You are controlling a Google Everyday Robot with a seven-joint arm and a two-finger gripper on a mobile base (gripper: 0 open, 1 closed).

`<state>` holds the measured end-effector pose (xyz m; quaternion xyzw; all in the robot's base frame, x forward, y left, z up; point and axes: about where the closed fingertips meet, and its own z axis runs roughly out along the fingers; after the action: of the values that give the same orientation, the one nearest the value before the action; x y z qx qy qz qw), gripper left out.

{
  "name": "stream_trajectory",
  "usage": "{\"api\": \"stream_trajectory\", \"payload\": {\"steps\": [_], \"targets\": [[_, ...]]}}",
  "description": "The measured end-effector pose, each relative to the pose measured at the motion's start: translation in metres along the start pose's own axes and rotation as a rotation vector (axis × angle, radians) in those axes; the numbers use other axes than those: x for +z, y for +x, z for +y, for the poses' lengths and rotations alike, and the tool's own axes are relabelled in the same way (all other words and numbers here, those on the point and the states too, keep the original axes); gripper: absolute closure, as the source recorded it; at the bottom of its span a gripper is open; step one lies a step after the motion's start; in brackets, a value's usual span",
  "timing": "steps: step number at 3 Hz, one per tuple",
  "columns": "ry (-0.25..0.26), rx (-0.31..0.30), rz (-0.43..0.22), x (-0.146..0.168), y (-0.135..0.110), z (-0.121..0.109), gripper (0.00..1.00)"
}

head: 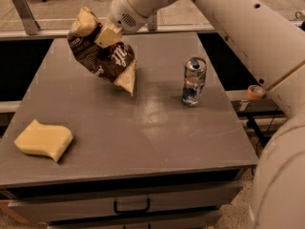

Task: Move brown chip bag near sponge

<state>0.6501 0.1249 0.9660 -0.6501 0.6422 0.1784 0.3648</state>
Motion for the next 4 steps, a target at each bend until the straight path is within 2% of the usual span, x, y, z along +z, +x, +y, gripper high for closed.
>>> {"api": "stream_trajectory", "payload": {"steps": [1,2,3,4], "targets": [[-0.079,0.006,0.016,-0.003,0.003,0.019,1.0],[-0.082,0.009,0.008,0.002,0.001,0.021,1.0],[-0.075,0.011,-0.001,0.005,-0.005,0.04,1.0],[-0.037,0.033,-0.019,0.015,-0.021,0.081,1.0]]}}
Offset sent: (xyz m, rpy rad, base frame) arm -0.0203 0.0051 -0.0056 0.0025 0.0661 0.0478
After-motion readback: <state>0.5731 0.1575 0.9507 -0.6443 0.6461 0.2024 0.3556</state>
